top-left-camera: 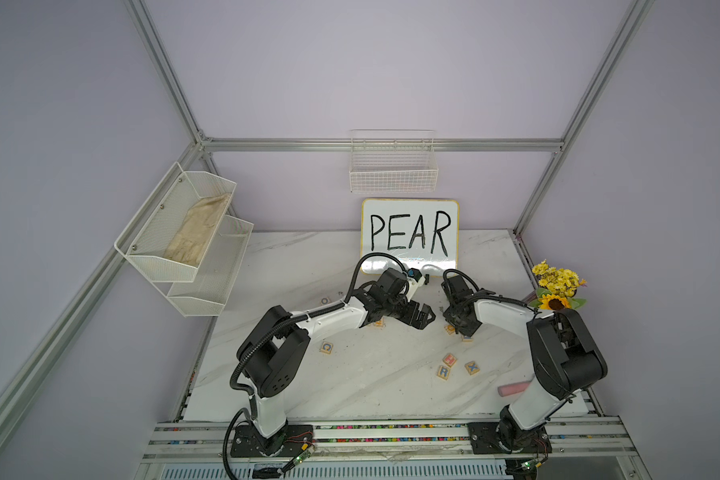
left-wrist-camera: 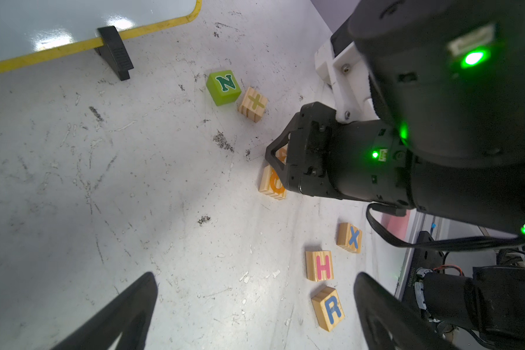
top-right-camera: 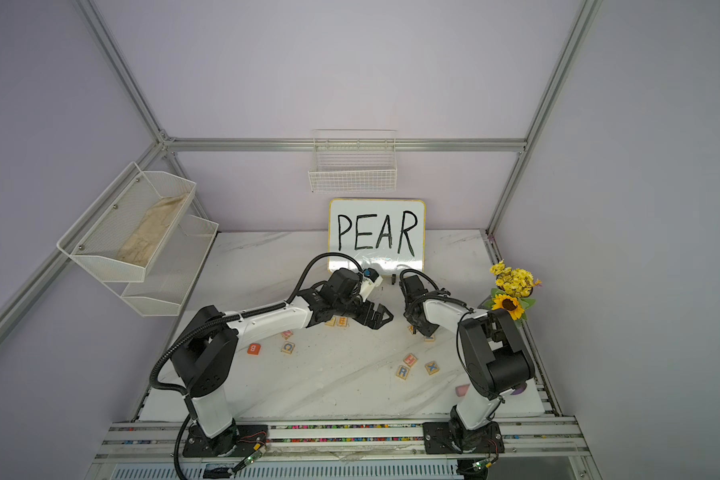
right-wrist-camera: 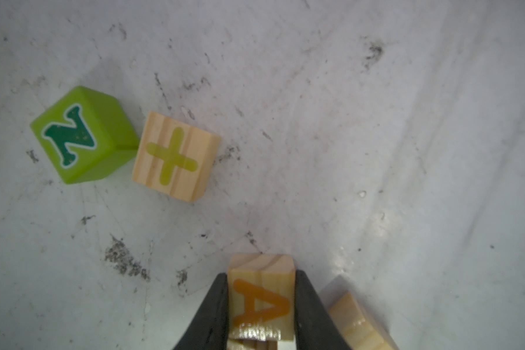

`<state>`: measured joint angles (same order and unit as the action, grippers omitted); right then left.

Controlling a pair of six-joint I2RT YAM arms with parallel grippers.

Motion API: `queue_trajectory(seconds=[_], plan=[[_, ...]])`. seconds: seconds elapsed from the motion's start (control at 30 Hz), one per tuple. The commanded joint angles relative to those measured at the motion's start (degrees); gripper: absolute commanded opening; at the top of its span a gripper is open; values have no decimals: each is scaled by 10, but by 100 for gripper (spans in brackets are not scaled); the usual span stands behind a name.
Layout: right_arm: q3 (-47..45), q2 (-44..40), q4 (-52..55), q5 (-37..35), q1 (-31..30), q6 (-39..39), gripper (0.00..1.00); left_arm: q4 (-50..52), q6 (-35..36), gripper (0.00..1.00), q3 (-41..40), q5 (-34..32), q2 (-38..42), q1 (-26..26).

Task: Spell the uppercase word “pear” with letter blocks
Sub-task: Pick up the letter block from the center of the board.

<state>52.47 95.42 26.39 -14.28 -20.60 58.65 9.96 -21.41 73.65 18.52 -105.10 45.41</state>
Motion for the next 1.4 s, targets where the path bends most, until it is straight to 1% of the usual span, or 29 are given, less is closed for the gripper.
queue_trajectory(seconds=[0.0, 0.13, 0.27, 0.33, 0.47, 0.67, 0.8, 0.9, 1.0, 1.1, 1.23, 1.37], plan=[[-13, -11, 22, -10, 1, 3, 30, -6, 11, 100, 16, -5, 22, -2], [3, -25, 27, -25, 1, -37, 27, -7, 10, 100, 14, -6, 26, -6], [42, -38, 50, -45, 0, -113, 26, -10, 6, 100, 9, -10, 31, -12], [59, -44, 53, -41, -1, -163, 27, -10, 6, 100, 6, -13, 33, -16], [76, -55, 29, 6, -1, -258, 27, -8, 3, 100, 0, -16, 41, -26], [108, -50, -4, 157, -5, -429, 29, -17, -22, 100, -36, -24, 72, -56], [127, -50, -17, 164, -53, -519, 29, -28, -47, 100, -72, -33, 102, -81], [147, -34, -15, 159, -87, -567, 29, -26, -56, 100, -96, -48, 124, -97], [169, -1, -4, 177, -113, -605, 29, -15, -65, 100, -113, -54, 143, -114], [186, 29, 1, 175, -140, -642, 29, -7, -70, 100, -132, -62, 164, -129], [202, 58, 7, 199, -149, -679, 29, 3, -76, 100, -156, -78, 197, -147], [230, 87, 48, 220, -151, -725, 29, 7, -80, 100, -184, -99, 232, -159]])
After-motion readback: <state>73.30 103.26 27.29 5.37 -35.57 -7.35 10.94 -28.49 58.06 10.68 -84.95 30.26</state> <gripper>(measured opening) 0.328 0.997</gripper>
